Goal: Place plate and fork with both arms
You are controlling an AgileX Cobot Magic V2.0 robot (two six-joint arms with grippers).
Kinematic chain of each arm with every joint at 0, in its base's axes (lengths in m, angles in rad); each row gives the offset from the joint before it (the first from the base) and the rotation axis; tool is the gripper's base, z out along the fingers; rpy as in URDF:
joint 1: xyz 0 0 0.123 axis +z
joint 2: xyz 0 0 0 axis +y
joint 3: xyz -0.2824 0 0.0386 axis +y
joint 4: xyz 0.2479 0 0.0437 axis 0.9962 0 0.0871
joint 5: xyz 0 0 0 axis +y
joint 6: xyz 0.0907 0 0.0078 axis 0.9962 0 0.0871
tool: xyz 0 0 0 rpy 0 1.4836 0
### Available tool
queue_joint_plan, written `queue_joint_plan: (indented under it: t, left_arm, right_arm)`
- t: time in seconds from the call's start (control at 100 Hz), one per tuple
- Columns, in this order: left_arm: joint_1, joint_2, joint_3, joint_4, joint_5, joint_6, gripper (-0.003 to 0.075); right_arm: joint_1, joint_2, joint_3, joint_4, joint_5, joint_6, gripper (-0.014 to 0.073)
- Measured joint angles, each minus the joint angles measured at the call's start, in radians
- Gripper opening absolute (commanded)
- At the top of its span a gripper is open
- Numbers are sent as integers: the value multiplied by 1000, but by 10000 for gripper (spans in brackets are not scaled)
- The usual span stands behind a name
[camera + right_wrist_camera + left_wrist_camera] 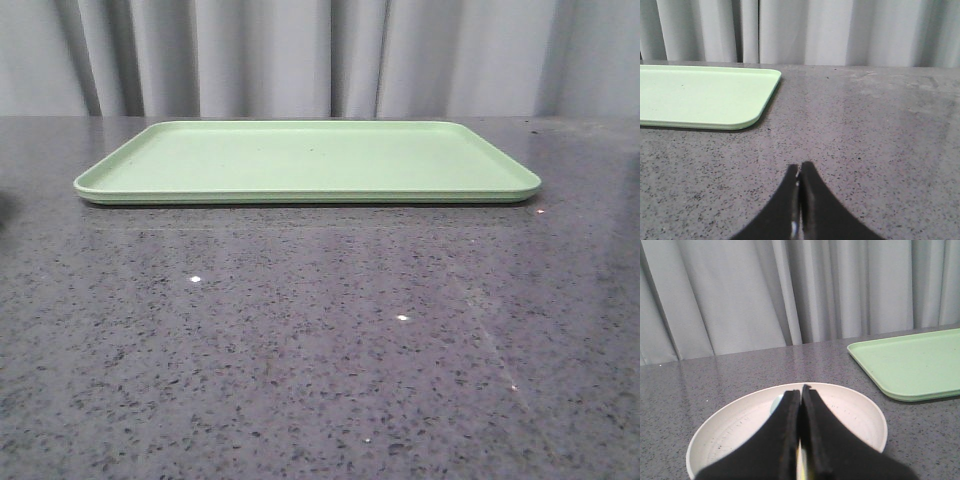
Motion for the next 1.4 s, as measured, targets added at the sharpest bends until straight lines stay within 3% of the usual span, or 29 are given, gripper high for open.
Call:
queue_joint_plan:
  t: [0.65,0.9,1.14,1.4]
  left_arm:
    - [0,0,0,0,0,0,-20]
    - [0,0,-17,-48,18,0,-20]
    - [0,31,-241,-129,314,0,-20]
    - [0,283,-574,-184,755,-15,-20]
  right_arm:
    - [0,0,0,0,0,0,-119]
    - [0,0,-4,5,-76,0,-119]
    - [0,62,-215,10,161,0,-119]
    - [0,320,-550,11,486,0,-119]
